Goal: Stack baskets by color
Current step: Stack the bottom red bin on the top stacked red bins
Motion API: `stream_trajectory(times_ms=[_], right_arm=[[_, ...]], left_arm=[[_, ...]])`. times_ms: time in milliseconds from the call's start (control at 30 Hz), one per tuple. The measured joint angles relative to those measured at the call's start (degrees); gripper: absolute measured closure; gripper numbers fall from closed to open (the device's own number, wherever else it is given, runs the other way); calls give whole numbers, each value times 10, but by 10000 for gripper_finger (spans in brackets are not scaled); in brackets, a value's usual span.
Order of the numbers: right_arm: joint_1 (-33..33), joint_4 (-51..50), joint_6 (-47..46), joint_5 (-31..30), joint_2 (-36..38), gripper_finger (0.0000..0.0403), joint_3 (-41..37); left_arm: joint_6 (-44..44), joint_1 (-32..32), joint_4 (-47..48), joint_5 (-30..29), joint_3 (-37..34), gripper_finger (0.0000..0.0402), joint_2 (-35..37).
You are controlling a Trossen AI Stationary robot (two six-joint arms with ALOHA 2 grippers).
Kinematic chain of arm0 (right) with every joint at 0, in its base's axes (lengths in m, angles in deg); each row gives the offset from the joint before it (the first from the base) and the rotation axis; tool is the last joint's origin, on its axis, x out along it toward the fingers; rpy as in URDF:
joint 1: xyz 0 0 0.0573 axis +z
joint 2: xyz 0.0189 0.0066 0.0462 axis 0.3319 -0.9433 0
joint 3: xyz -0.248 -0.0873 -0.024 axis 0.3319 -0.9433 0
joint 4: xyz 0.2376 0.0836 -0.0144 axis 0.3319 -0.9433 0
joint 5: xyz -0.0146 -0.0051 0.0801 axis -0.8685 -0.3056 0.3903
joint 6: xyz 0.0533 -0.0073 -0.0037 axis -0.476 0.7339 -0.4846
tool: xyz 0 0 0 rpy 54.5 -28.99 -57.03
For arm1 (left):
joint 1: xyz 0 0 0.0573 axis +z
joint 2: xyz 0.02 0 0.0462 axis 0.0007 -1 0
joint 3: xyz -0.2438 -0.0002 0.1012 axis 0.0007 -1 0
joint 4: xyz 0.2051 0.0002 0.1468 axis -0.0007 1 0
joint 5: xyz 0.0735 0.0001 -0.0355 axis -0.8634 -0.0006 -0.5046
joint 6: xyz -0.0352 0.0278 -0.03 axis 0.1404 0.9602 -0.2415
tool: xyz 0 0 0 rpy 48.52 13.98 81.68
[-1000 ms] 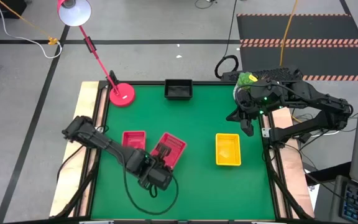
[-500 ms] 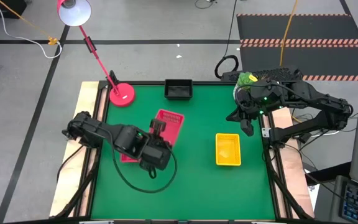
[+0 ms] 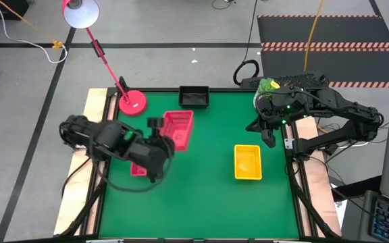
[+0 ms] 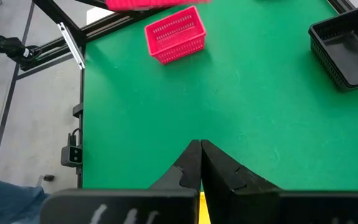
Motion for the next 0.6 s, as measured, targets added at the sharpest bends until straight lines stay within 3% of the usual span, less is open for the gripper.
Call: stream_trajectory(times_ms=[267,600], right_arm=[[0,0,0,0,0,403,0],[0,0,0,2,0,403,0]], left_arm=[[-34,1,-1,-20,-7,397,66],[-100,-11,0,-18,-119,397,135]])
